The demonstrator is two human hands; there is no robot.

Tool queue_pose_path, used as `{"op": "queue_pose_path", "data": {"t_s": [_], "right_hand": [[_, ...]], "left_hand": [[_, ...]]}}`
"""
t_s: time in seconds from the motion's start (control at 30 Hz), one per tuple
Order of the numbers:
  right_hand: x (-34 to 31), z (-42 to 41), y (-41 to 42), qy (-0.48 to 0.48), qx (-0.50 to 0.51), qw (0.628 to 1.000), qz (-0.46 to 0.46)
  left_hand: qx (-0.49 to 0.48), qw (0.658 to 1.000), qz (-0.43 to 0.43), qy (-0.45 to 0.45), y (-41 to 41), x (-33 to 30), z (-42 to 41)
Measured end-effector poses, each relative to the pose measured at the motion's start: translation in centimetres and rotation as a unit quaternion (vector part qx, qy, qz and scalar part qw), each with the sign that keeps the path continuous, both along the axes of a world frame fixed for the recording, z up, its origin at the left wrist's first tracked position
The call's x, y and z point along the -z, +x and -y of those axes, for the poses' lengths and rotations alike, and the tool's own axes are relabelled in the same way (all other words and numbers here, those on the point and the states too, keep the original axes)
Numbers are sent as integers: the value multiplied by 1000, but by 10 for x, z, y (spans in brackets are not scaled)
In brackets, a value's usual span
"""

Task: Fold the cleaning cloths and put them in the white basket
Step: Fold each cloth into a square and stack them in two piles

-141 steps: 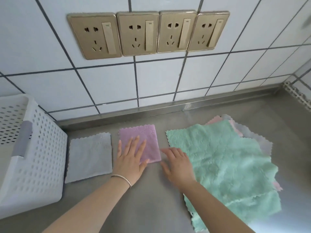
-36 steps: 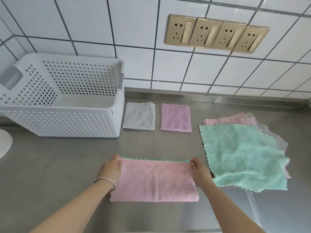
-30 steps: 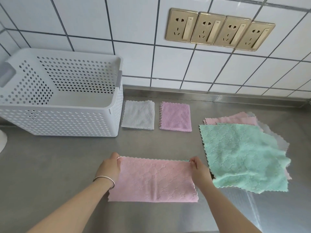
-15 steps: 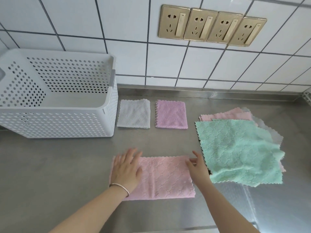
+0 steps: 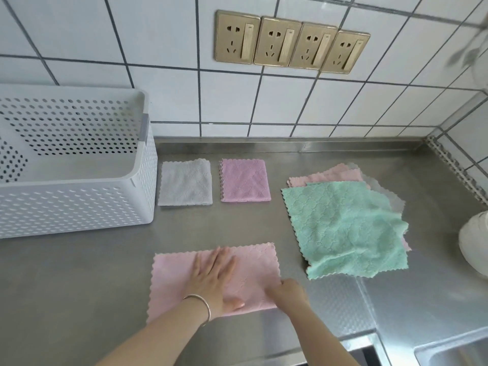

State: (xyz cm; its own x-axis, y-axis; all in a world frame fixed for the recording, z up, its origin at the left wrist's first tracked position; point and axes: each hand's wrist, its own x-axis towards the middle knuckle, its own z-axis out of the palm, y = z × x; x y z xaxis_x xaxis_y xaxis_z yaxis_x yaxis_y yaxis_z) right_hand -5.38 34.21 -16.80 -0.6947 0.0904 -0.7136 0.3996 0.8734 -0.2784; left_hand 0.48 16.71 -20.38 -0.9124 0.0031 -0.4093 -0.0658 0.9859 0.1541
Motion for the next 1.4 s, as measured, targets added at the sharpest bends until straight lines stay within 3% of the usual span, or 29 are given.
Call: {"op": "queue_pose_path", "data": {"t_s": [0.17,0.27,0.37,0.43,0.47,0.53,0.6,0.7,0.8,1.07,1.27,1.4], "right_hand": [[-5,1,17,-5,-8,994,-107],[-15,9,32,-25,-16,972,-232],[-24,27,46,-101,-76,913,-387],[-30,44,53,-140,-162,868,-448],[-30,51,55,-146,-204,844,-474],[-26,64,61,-186,-263,806,-497],[-19,72,66,-193,-299,791,-497],[-6,73,68,-143,-360,806,-449],[9,76,71,-96,-415,813,-397],[24,85,82,-40,-477,808,-345],[26,85,78,-49,-492,794,-354],[12,97,62,-36,-473,793,-382]], "left_hand": [[-91,992,53,70,-12,-27,-8],[-170,967,-30,189,-20,-52,-17],[-328,850,5,412,-24,-77,-24],[-398,783,23,477,-25,-82,-19],[-427,778,25,460,-25,-85,-13],[-471,799,14,374,-22,-91,3],[-512,803,-14,306,-11,-90,22],[-556,767,-50,315,6,-75,44],[-518,803,-51,290,21,-60,60],[-554,778,-91,281,49,-31,77],[-528,814,-94,224,54,-22,81],[-392,894,-209,53,65,-19,73]]}}
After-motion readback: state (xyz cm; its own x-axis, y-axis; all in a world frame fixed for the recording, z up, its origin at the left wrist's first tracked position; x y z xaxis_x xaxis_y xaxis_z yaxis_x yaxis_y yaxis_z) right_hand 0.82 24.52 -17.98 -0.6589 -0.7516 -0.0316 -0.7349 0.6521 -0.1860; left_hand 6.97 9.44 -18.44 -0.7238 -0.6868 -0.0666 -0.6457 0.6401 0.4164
